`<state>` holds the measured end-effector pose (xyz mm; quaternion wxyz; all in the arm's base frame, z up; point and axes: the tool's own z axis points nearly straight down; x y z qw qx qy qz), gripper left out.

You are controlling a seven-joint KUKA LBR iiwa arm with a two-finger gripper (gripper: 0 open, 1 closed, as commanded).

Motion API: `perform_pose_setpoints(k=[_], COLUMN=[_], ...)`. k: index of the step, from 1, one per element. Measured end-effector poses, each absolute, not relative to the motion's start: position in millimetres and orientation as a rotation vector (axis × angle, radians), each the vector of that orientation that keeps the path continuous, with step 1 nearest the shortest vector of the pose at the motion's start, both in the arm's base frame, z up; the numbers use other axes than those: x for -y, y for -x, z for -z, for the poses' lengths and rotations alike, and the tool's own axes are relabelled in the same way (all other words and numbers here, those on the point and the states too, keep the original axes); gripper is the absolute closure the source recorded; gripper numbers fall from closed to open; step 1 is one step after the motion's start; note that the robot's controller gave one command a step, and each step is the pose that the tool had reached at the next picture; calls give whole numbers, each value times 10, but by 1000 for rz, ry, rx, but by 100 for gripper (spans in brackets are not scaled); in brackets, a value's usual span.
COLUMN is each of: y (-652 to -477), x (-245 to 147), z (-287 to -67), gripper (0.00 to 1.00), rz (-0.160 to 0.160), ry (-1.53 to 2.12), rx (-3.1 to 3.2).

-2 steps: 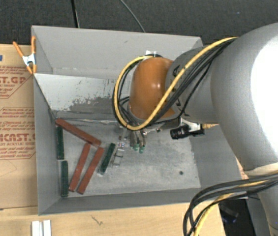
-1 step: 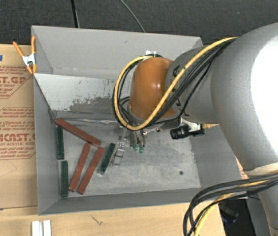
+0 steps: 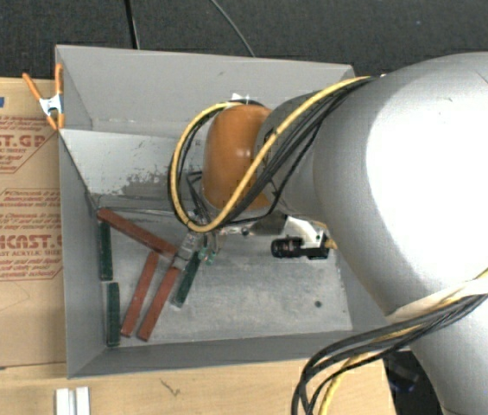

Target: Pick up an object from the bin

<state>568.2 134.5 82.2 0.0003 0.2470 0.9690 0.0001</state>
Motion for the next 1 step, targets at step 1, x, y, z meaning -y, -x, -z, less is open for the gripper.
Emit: perform_pose_setpoints(k=[1], y=[-5685], x=[-1342], z=[-823], gripper=[0], rz=[0], ry=[-776], rx=[-3042])
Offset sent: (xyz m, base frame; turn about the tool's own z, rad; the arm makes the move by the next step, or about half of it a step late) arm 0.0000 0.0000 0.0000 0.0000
